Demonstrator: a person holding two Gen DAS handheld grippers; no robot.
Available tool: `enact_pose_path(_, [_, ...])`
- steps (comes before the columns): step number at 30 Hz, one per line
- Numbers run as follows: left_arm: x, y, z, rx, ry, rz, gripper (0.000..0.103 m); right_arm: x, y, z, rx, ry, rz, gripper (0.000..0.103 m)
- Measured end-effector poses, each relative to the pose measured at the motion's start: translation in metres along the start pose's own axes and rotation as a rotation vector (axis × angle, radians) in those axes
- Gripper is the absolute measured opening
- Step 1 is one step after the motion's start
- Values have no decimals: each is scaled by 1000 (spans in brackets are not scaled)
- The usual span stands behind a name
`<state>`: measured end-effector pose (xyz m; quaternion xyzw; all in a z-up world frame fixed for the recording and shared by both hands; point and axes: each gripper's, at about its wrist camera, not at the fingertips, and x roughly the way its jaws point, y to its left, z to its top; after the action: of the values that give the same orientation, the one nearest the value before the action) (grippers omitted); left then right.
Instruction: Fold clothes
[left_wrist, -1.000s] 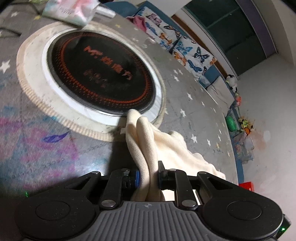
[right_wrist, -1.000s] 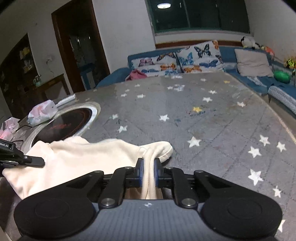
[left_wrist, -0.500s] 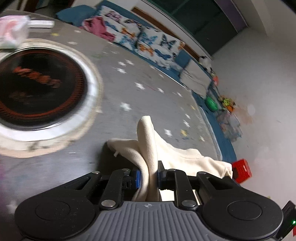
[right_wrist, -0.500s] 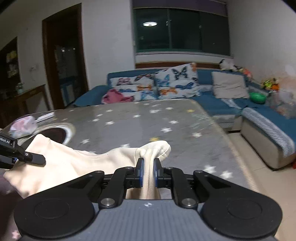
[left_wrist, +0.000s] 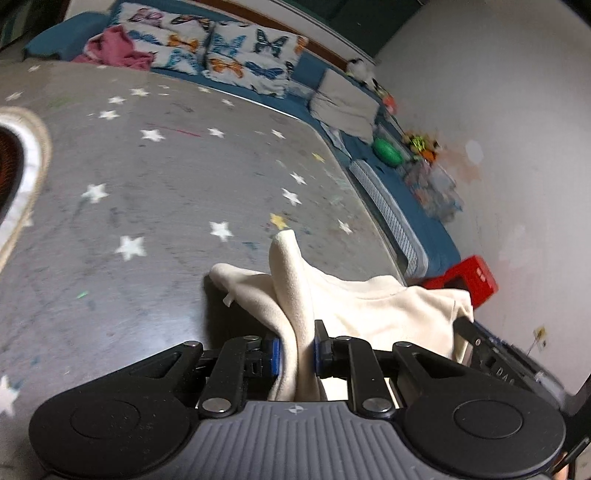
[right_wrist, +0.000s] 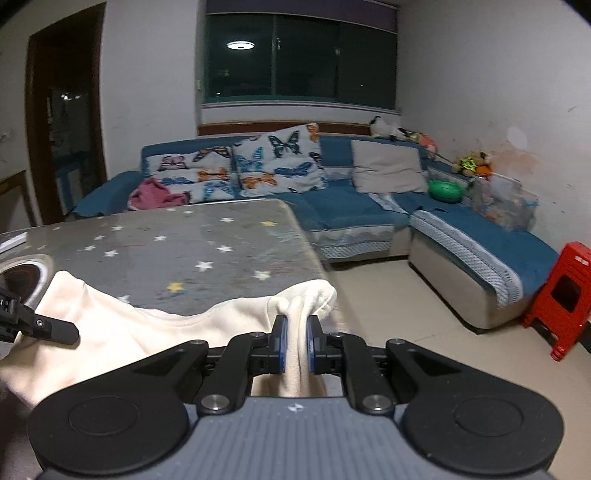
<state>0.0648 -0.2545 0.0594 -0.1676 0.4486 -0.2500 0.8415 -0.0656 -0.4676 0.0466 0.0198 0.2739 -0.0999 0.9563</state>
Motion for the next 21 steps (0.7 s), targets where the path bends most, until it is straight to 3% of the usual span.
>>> enact_pose_path(10, [25, -23, -2, 112, 30, 41, 18, 24, -29, -15, 33, 37, -54, 10])
enact_pose_path(21, [29, -24, -4, 197, 10, 116, 18, 41, -26, -20, 34, 59, -52, 10])
